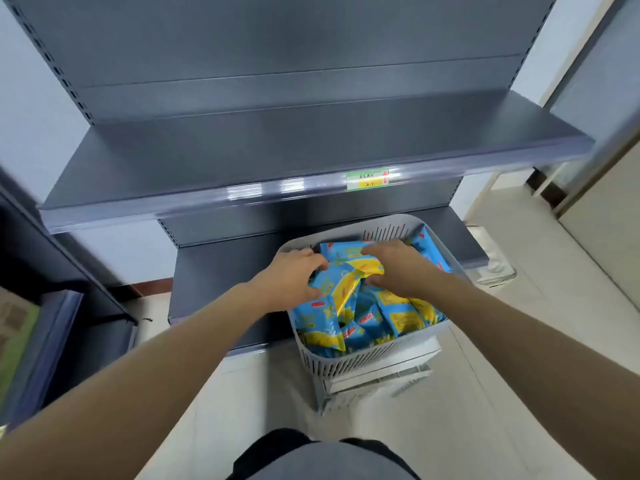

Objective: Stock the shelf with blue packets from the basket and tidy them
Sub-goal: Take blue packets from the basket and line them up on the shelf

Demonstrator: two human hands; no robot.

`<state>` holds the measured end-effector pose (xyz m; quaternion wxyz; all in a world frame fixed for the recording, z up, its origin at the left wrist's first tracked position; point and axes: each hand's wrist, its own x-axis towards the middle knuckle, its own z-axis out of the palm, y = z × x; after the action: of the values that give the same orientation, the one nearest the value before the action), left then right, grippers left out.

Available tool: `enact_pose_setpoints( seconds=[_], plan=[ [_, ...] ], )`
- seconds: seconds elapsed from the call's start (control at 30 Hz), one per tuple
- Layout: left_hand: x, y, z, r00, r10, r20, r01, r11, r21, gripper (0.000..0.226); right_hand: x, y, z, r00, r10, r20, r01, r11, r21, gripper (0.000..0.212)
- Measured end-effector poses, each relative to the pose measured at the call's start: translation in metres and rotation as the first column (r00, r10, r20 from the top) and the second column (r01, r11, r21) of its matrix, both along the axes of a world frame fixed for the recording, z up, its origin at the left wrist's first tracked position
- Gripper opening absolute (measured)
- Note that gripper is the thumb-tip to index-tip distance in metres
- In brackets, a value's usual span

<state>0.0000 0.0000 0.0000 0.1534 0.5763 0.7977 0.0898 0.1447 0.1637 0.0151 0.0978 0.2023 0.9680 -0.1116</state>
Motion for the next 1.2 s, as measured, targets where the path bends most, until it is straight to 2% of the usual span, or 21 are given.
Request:
enact_pose_setpoints(
  seconds=[0.13, 0.23, 0.33, 0.47, 0.6, 0.7, 0.73, 0.8, 0.83, 0.9, 1.07, 1.2],
  plan=[
    [0.004, -0.001, -0.016, 1.0, 0.009, 0.018, -0.006, 0.983, -0.184, 0.051, -0.013, 0.0, -0.017, 0.996, -0.087, 0.003, 0.085, 0.967, -0.239, 0.061],
    [0.005, -0.001, -0.029, 1.0, -0.015, -0.007, 0.012, 0.955, -0.297, 0.048, -0.026, -0.004, -0.036, 0.977, -0.213, -0.011, 0.177, 0.84, -0.513, 0.062],
    [0.004, 0.0, -0.038, 0.998, -0.033, -0.056, 0.012, 0.942, -0.336, 0.043, -0.037, -0.004, -0.051, 0.948, -0.315, -0.046, 0.227, 0.77, -0.596, 0.058],
    [0.0, -0.003, -0.055, 0.978, -0.066, -0.2, -0.005, 0.942, -0.337, 0.039, -0.045, -0.002, -0.065, 0.905, -0.424, -0.044, 0.286, 0.68, -0.675, 0.06],
    [-0.002, -0.004, -0.066, 0.984, -0.001, -0.178, -0.047, 0.962, -0.27, 0.035, -0.052, 0.001, -0.072, 0.939, -0.342, -0.032, 0.246, 0.733, -0.634, 0.06],
    [-0.006, -0.006, -0.062, 0.995, 0.034, -0.097, -0.054, 0.977, -0.206, 0.031, -0.053, 0.006, -0.067, 0.955, -0.295, 0.025, 0.241, 0.724, -0.647, 0.06],
    [-0.007, -0.006, -0.059, 0.997, 0.069, -0.038, -0.075, 0.98, -0.182, 0.029, -0.053, 0.008, -0.063, 0.958, -0.284, 0.049, 0.245, 0.712, -0.658, 0.055],
    [-0.009, -0.005, -0.046, 0.983, 0.15, 0.102, -0.134, 0.98, -0.149, 0.027, -0.054, 0.013, -0.051, 0.961, -0.268, 0.07, 0.241, 0.687, -0.685, 0.024],
    [-0.01, -0.003, -0.037, 0.973, 0.177, 0.151, -0.157, 0.978, -0.138, 0.025, -0.055, 0.017, -0.042, 0.959, -0.278, 0.053, 0.235, 0.674, -0.701, 0.011],
    [-0.012, 0.001, -0.017, 0.961, 0.197, 0.193, -0.179, 0.978, -0.103, 0.019, -0.057, 0.026, -0.021, 0.948, -0.317, -0.01, 0.204, 0.631, -0.748, 0.009],
    [-0.026, 0.008, 0.036, 0.936, 0.262, 0.234, -0.284, 0.957, 0.064, 0.017, -0.071, 0.048, 0.045, 0.887, -0.39, -0.249, 0.076, 0.654, -0.753, 0.018],
    [-0.047, 0.008, 0.082, 0.924, 0.325, 0.202, -0.36, 0.917, 0.17, 0.016, -0.1, 0.055, 0.083, 0.802, -0.445, -0.398, -0.03, 0.636, -0.771, 0.037]
  ],
)
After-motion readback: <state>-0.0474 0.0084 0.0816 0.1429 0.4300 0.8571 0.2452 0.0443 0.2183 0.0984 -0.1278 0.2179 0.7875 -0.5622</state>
